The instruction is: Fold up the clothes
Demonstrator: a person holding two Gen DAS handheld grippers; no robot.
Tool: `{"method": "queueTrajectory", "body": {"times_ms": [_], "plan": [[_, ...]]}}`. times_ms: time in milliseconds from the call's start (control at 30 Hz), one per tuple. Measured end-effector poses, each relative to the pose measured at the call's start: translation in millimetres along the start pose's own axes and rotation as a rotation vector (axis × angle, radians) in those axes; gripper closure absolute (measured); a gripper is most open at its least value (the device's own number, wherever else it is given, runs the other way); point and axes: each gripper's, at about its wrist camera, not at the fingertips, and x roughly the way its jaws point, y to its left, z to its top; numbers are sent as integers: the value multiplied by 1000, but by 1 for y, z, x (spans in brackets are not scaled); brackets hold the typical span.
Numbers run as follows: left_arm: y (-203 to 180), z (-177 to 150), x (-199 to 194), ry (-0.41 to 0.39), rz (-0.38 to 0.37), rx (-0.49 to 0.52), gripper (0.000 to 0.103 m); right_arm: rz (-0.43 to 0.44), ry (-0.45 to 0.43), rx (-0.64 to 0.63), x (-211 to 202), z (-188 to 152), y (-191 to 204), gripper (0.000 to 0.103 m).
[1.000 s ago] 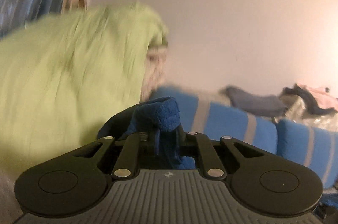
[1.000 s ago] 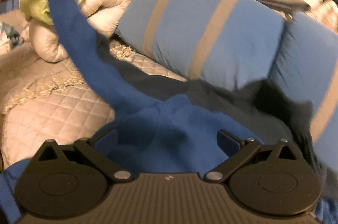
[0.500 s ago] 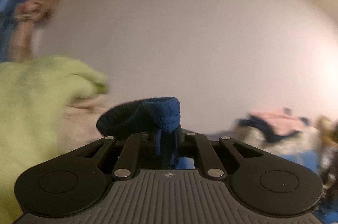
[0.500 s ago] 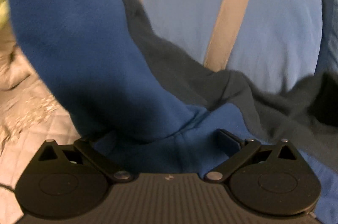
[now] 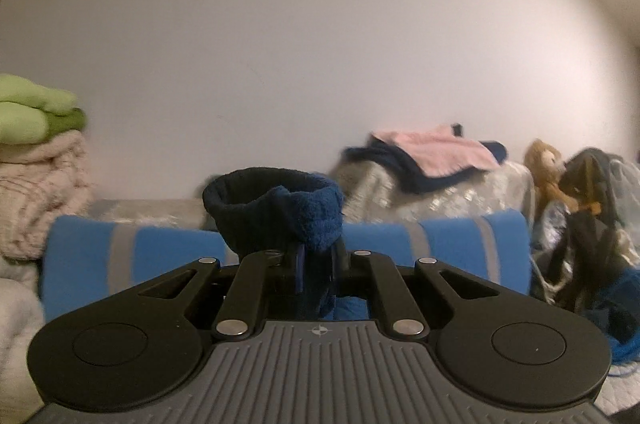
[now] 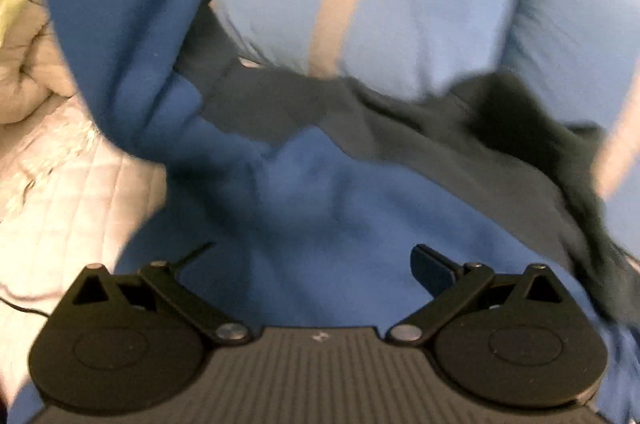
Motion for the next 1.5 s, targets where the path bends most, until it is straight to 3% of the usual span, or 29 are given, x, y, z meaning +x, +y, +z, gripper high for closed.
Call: {"method": "queueTrajectory", "body": {"times_ms": [167, 333, 433, 533, 600, 667, 800, 900, 1000, 1067, 1267, 1400, 1500], "plan": [[-52, -19, 30, 72, -68, 33, 92, -228, -91, 67, -59, -50, -70, 0], [-114, -56, 66, 168, -115, 44, 90, -311, -120, 365, -87, -82, -166, 0], [-145, -87, 87, 268, -169, 39, 82, -384, -135, 449, -98, -101, -203, 0], [-159, -122, 102, 357, -262, 9, 55, -463, -133, 450, -100, -111, -221, 0], [-157, -137, 102, 372, -304, -2, 39, -465, -127, 464, -106, -117, -228, 0], [-147, -145, 97, 355, -346, -10, 29, -430, -116, 517, -105, -122, -236, 0], [-114, -154, 82, 303, -318, 0, 27, -275, -124, 644, -102, -126, -248, 0], [-80, -168, 69, 260, -210, 5, 27, -146, -93, 708, -90, -126, -252, 0], [-52, -185, 59, 238, -102, 20, 27, -9, 43, 737, -75, -127, -249, 0], [-36, -194, 52, 241, -33, 57, 27, 61, 85, 764, -72, -133, -246, 0], [-6, -214, 33, 282, 62, 116, 27, 160, 160, 931, -62, -158, -249, 0], [-1, -229, 29, 309, 86, 206, 27, 260, 194, 1055, -53, -178, -252, 0], [-2, -237, 25, 349, 26, 311, 27, 370, 179, 1217, -43, -196, -254, 0]]}}
